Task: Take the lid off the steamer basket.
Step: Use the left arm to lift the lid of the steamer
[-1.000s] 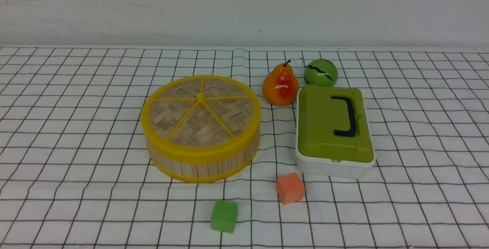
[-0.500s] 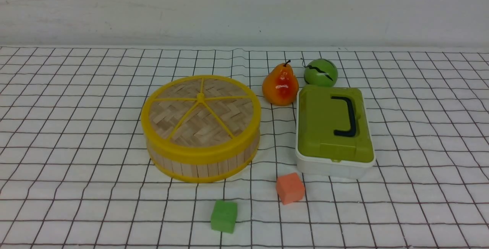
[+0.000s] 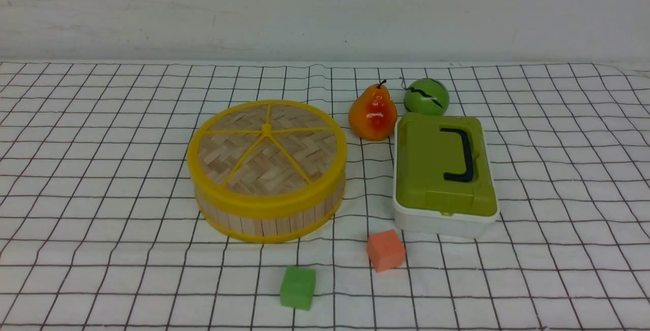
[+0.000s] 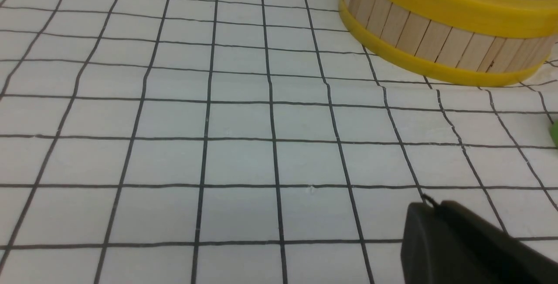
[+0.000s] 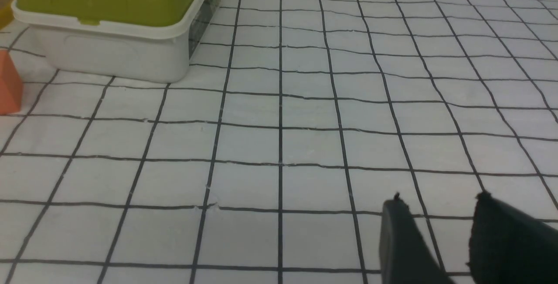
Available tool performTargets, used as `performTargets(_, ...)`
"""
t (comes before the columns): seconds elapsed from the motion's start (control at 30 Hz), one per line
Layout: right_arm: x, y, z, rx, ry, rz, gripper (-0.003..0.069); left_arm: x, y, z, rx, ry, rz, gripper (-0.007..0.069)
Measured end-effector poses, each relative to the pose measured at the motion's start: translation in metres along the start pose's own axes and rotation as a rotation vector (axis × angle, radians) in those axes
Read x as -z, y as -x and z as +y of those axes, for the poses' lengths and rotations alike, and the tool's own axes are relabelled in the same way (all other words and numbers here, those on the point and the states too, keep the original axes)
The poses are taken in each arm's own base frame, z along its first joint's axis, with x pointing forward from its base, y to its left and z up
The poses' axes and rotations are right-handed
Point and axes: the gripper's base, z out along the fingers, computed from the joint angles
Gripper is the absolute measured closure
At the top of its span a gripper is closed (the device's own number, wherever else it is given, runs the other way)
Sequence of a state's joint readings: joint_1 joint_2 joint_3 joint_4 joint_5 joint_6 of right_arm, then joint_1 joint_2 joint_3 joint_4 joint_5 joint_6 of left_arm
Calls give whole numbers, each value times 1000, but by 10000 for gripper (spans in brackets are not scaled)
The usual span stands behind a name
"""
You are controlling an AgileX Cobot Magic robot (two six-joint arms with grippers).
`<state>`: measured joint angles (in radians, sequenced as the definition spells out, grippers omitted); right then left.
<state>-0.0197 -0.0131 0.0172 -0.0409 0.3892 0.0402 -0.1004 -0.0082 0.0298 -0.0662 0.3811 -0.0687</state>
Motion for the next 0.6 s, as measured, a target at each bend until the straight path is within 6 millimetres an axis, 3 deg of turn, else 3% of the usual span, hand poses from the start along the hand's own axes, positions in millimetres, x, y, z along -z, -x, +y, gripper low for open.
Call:
performTargets(0.37,0,0,0,0,0,0,419,0,3,0,1,-2,-30,605)
performTargets(0.6,0,0,0,0,0,0,419,5,28,-2,1,-22,-318,604)
